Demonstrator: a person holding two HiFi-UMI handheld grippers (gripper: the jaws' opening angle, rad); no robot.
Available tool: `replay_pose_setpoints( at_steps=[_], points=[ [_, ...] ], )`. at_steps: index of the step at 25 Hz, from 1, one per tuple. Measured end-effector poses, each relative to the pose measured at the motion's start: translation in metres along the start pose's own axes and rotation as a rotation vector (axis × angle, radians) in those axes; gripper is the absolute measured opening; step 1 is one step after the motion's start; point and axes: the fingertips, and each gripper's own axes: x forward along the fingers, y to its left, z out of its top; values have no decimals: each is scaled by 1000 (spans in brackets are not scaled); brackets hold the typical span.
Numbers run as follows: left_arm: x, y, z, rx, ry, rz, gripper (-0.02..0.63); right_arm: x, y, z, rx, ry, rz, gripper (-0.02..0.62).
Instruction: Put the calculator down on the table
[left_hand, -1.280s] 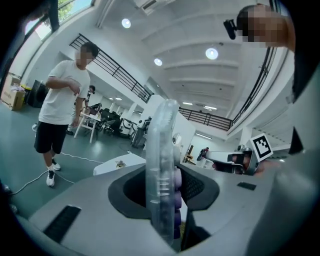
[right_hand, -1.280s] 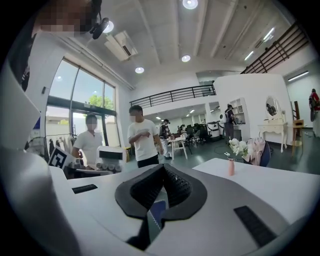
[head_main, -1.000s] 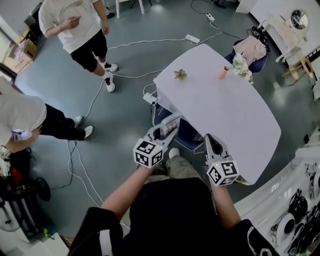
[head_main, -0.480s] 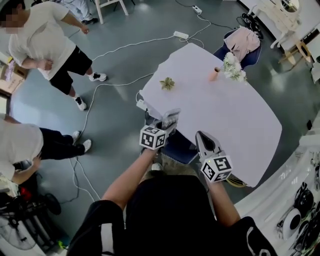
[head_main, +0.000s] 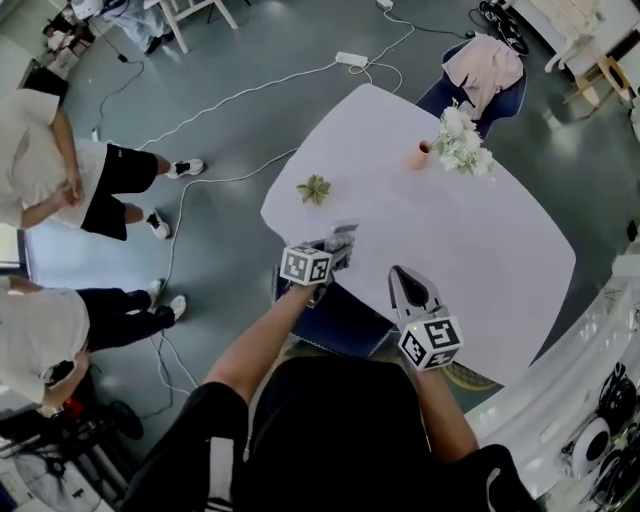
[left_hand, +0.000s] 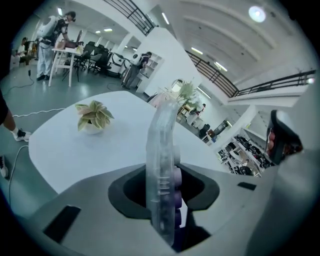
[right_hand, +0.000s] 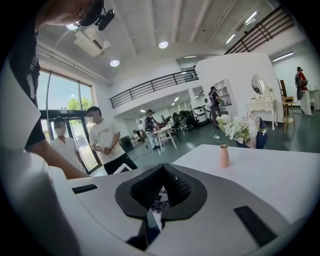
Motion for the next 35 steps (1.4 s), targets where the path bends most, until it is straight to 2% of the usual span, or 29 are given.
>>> replay_pose_setpoints(
  at_steps=[5,8,12,18,20,23,25,28,31,35],
  points=[
    [41,29,1,44,95,23,129,10,-39,-2,15,31,-54,-3],
    [58,41,3,-6,114,1,129,17,-54,-4,17,47,-73,-3],
    [70,53,4,-113,124,-31,132,22,-58,-8,24,67,-73,-3],
    [79,66,-1,-124,168,-13,143,28,-51,-15,0,105,-35,-3],
    [78,71,-5,-126,185,9,169,28,-49,-19,-4,117,-24,-3],
    [77,72,-4,-93,185,32,191,24,-46,-20,-13,123,-19,-2],
    [75,71,-1,-61,163,52,237,20,-45,-21,-17,125,-21,-3],
    [70,78,-1,-10,136,123,280,10,-43,-24,-15,121,-33,-3],
    [65,87,-4,40,132,194,293,-1,-44,-29,-10,117,-55,-3],
    [62,93,-5,54,130,212,298,-12,-40,-35,-3,112,-77,-3]
  ],
)
